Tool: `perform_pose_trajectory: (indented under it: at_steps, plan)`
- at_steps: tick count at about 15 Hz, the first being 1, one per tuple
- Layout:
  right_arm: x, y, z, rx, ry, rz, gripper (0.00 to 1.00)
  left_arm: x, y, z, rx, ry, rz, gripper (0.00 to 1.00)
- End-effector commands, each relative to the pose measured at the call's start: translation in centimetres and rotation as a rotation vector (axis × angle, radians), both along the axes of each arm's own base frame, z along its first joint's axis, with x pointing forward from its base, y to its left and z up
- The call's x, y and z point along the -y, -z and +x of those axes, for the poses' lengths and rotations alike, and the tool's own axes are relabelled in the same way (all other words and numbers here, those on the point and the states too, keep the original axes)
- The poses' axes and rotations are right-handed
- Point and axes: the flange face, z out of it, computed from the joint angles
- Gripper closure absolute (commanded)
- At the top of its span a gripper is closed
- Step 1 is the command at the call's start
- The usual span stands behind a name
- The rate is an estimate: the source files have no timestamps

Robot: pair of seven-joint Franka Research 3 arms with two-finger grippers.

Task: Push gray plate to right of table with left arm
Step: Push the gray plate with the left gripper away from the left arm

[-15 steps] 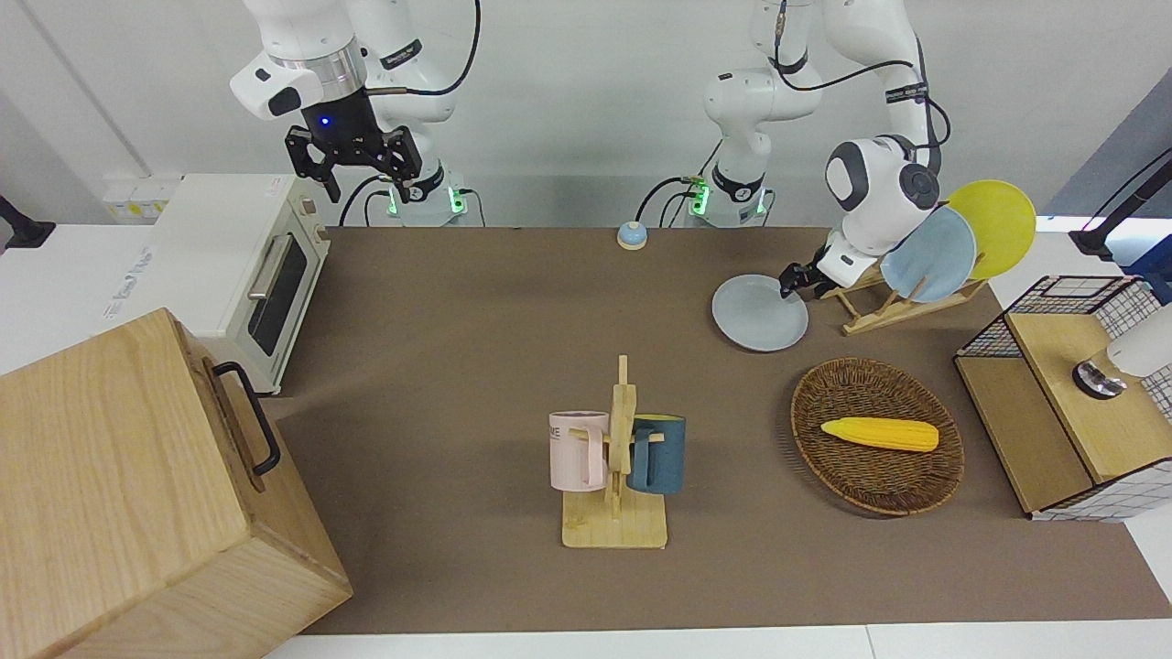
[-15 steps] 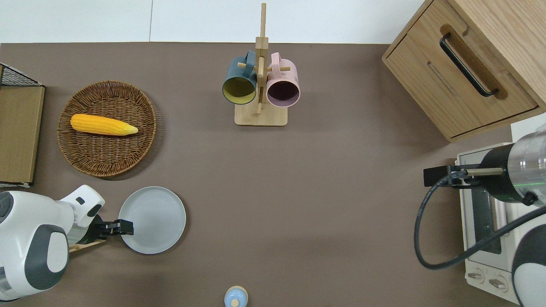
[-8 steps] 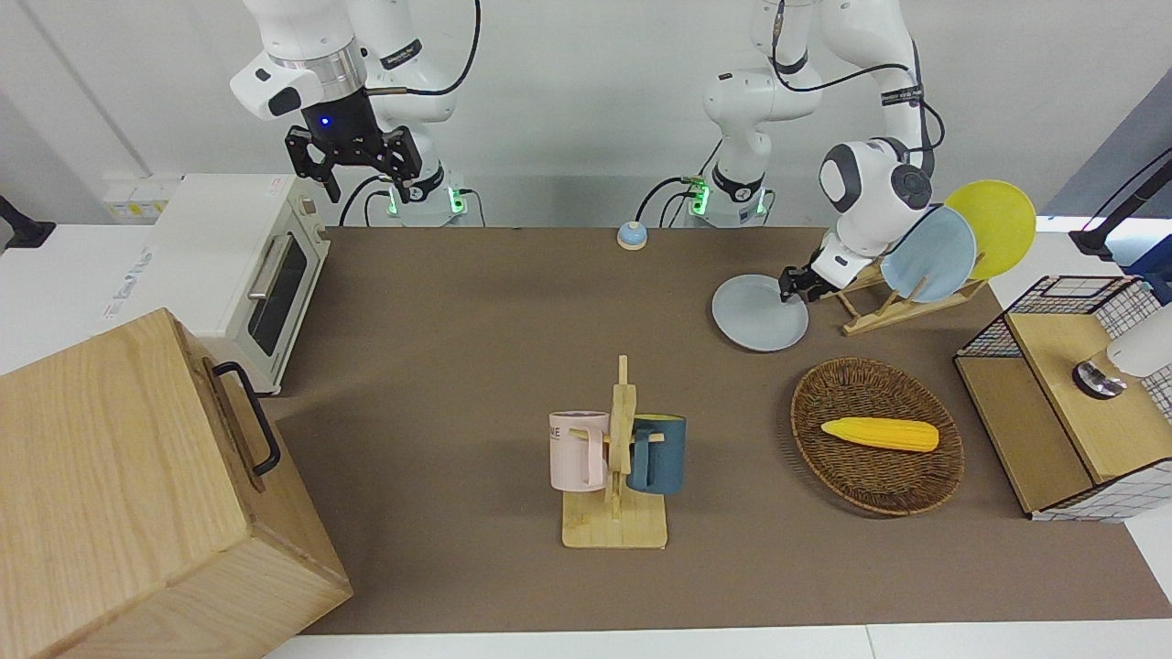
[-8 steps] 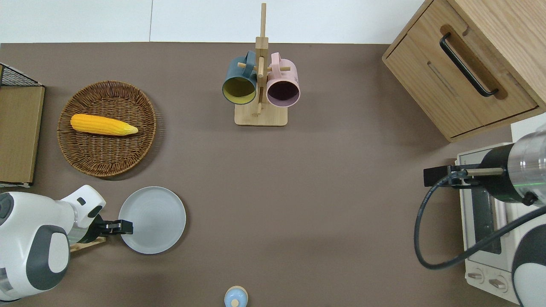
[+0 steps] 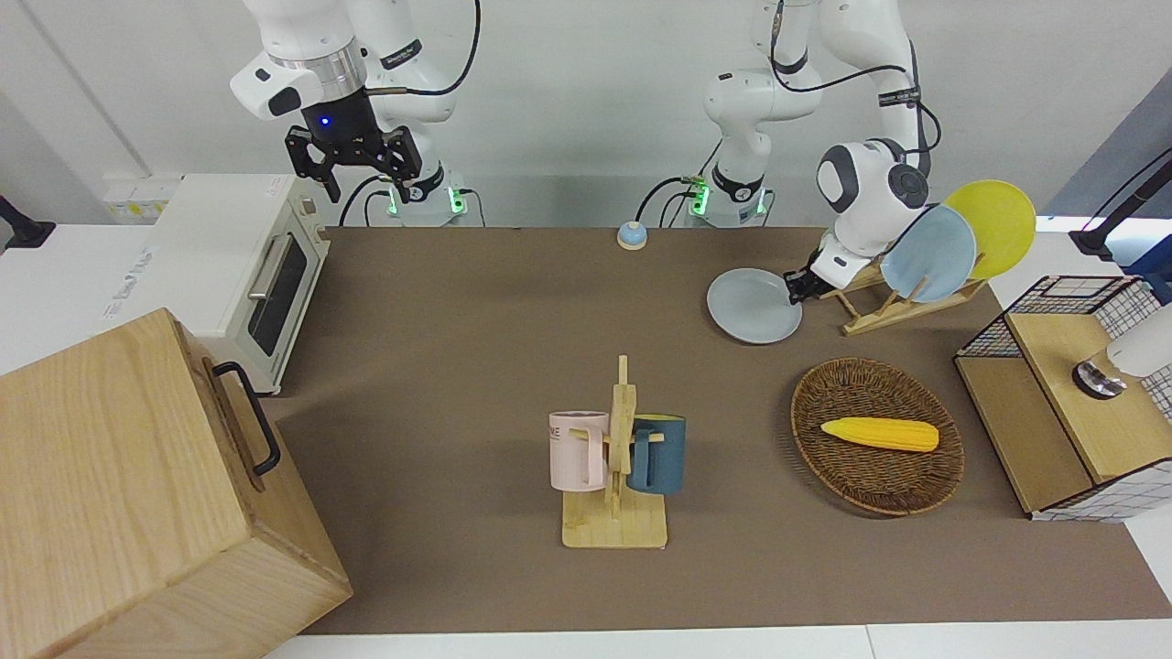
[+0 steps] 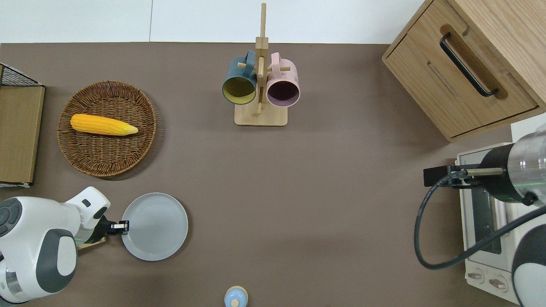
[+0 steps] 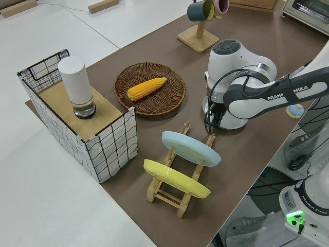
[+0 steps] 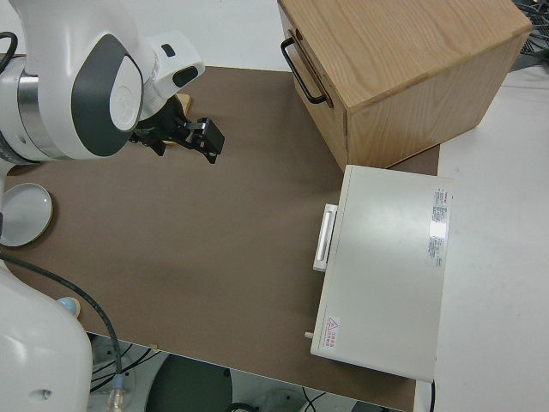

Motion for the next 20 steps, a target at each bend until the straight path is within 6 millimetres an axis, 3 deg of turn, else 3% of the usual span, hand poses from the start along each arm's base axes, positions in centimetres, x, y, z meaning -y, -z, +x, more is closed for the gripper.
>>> perform_pose_trajectory:
  at_steps: [1,8,20]
  plan:
    - [0.0,0.0,-0.8,-0.003,0.020,0.009,0.005,0.0,0.5,-0.3,0.015,-0.043,0.006,1.00]
    - [0.0,0.0,-0.8,-0.003,0.020,0.009,0.005,2.2,0.5,-0.2,0.003,-0.098,-0.007,1.00]
    - [0.0,0.0,-0.8,-0.003,0.022,0.009,0.005,14.1,0.7,-0.7,0.000,-0.120,-0.034,1.00]
